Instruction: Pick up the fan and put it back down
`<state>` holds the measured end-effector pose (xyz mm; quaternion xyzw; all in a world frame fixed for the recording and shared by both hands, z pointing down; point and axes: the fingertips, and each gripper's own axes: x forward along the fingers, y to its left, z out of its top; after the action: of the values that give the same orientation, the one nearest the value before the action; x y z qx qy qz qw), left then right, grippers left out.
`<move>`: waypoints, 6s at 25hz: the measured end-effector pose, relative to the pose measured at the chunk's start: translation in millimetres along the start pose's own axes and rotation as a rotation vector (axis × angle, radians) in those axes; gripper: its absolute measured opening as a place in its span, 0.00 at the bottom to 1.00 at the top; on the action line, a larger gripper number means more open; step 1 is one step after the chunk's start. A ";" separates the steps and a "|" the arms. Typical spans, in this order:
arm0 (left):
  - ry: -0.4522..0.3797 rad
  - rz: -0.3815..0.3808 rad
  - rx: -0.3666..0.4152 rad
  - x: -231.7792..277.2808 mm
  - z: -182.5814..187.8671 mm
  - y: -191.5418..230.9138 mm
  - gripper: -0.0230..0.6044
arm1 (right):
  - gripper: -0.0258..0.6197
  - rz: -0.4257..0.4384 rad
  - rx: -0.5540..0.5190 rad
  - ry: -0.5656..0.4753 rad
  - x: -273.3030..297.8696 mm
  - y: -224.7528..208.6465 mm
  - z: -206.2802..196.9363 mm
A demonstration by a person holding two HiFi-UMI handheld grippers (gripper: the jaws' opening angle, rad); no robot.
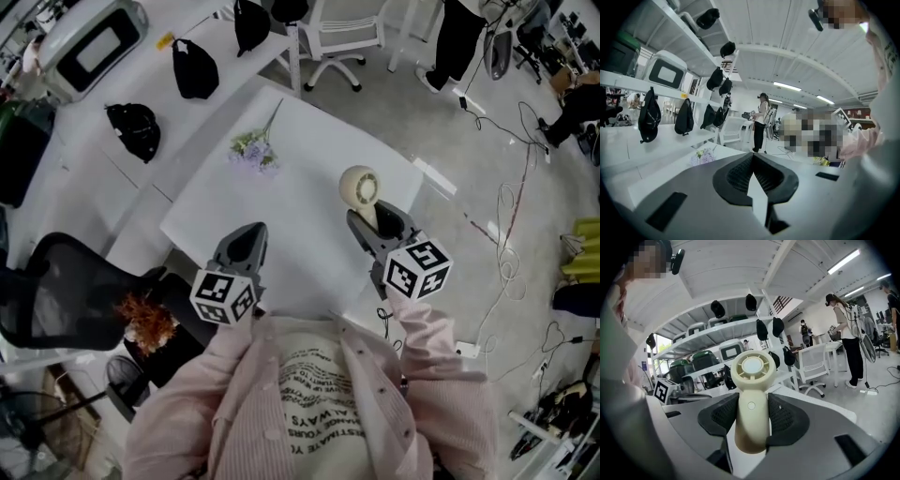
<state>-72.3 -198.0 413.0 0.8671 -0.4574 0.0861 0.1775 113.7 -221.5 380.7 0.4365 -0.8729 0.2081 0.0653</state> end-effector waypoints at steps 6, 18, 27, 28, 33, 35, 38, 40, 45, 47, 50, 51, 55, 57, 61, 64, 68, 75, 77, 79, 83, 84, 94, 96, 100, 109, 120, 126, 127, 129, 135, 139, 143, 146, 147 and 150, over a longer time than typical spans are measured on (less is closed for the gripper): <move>0.074 0.011 -0.048 9.1 -34.4 7.4 0.04 | 0.33 0.024 -0.005 0.108 24.9 0.0 -41.4; 0.215 0.019 -0.188 26.9 -111.4 19.1 0.04 | 0.33 0.003 0.033 0.286 65.8 -14.0 -133.4; 0.262 0.031 -0.250 40.1 -146.4 28.4 0.04 | 0.33 -0.044 0.055 0.375 83.9 -26.4 -188.9; 0.267 0.031 -0.255 40.4 -149.5 28.1 0.04 | 0.33 -0.046 0.057 0.384 84.7 -26.5 -193.9; 0.296 0.028 -0.279 43.1 -164.8 28.8 0.04 | 0.33 -0.062 0.067 0.425 87.7 -29.2 -214.3; 0.302 0.027 -0.285 44.3 -169.3 29.4 0.04 | 0.33 -0.068 0.060 0.445 89.3 -30.3 -221.9; 0.314 0.028 -0.290 45.0 -174.9 30.2 0.04 | 0.33 -0.074 0.049 0.474 90.7 -30.7 -232.3; 0.324 0.030 -0.296 44.7 -178.9 30.5 0.04 | 0.33 -0.078 0.044 0.495 90.8 -30.0 -238.9; 0.335 0.035 -0.303 42.4 -185.2 31.0 0.04 | 0.33 -0.086 0.013 0.548 89.1 -27.6 -253.4; 0.338 0.038 -0.305 41.4 -187.0 32.2 0.04 | 0.33 -0.095 -0.001 0.567 88.7 -27.8 -258.2; 0.339 0.042 -0.308 39.9 -188.4 33.6 0.04 | 0.33 -0.103 -0.012 0.577 88.6 -27.2 -261.6; 0.339 0.044 -0.308 39.5 -188.8 33.9 0.04 | 0.33 -0.104 -0.019 0.580 88.6 -27.2 -262.1; 0.338 0.048 -0.308 38.8 -188.1 33.7 0.04 | 0.33 -0.110 -0.052 0.594 87.5 -27.8 -263.9; 0.337 0.049 -0.308 38.3 -187.5 33.7 0.04 | 0.33 -0.114 -0.053 0.597 87.4 -27.6 -264.3; 0.337 0.050 -0.309 37.5 -187.8 34.1 0.04 | 0.33 -0.127 -0.091 0.607 88.0 -27.8 -266.5; 0.333 0.054 -0.309 36.3 -188.0 33.1 0.04 | 0.33 -0.138 -0.124 0.617 87.6 -27.8 -269.3; 0.329 0.064 -0.311 34.4 -188.7 33.4 0.04 | 0.33 -0.153 -0.135 0.605 88.9 -28.2 -270.0; 0.304 0.048 -0.298 32.7 -182.2 27.4 0.04 | 0.35 -0.132 -0.104 0.597 87.6 -24.5 -271.0; 0.297 0.041 -0.289 31.8 -178.8 24.5 0.04 | 0.35 -0.136 -0.085 0.561 86.4 -24.0 -265.3; 0.287 0.031 -0.282 30.1 -174.7 20.4 0.04 | 0.35 -0.127 -0.073 0.516 84.2 -20.7 -256.6; 0.250 0.016 -0.270 24.2 -162.5 11.9 0.04 | 0.35 -0.138 -0.087 0.456 76.8 -15.9 -241.2; 0.238 0.011 -0.269 22.1 -158.6 9.1 0.04 | 0.35 -0.145 -0.090 0.441 74.1 -14.5 -237.1; 0.157 -0.063 -0.204 1.2 -121.6 -22.7 0.04 | 0.08 -0.135 -0.085 0.325 42.6 19.2 -198.3; 0.144 -0.077 -0.185 -1.3 -113.4 -29.2 0.04 | 0.06 -0.127 -0.076 0.307 36.1 24.8 -190.7; 0.094 -0.096 -0.145 -5.6 -90.6 -38.2 0.04 | 0.05 -0.076 -0.080 0.254 27.0 37.3 -168.0; -0.011 -0.086 -0.076 -25.9 -44.5 -43.4 0.04 | 0.04 0.008 -0.066 0.113 9.1 63.5 -108.7; -0.151 -0.060 0.032 -53.5 18.4 -41.3 0.04 | 0.04 -0.009 -0.030 -0.114 -15.3 71.1 -25.3; -0.212 -0.012 0.119 -70.0 49.9 -31.4 0.04 | 0.04 -0.029 -0.064 -0.218 -28.8 73.3 12.4; -0.220 -0.002 0.131 -72.2 53.9 -29.1 0.04 | 0.04 -0.028 -0.068 -0.230 -30.3 74.4 17.3; -0.236 0.014 0.135 -75.6 60.8 -24.1 0.04 | 0.04 -0.028 -0.082 -0.250 -32.5 76.5 26.1; -0.276 0.046 0.138 -81.9 71.6 -8.4 0.04 | 0.04 -0.035 -0.098 -0.268 -29.5 77.2 38.2; -0.277 0.054 0.155 -82.0 75.4 0.3 0.04 | 0.04 -0.051 -0.093 -0.274 -25.5 74.9 40.6; -0.280 0.055 0.163 -78.2 78.7 5.4 0.04 | 0.04 -0.066 -0.088 -0.275 -24.5 70.4 41.7; -0.267 0.043 0.158 -73.6 77.7 5.1 0.04 | 0.04 -0.077 -0.075 -0.271 -24.7 65.5 39.5; -0.263 0.038 0.156 -72.1 77.0 4.7 0.04 | 0.04 -0.081 -0.074 -0.270 -24.7 64.1 38.5; -0.255 0.034 0.156 -69.5 74.5 6.3 0.04 | 0.04 -0.090 -0.072 -0.265 -23.8 61.1 36.0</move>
<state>-117.8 -177.1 324.1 0.8743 -0.4828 0.0133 0.0487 82.5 -186.7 322.3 0.4960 -0.8604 0.1143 -0.0257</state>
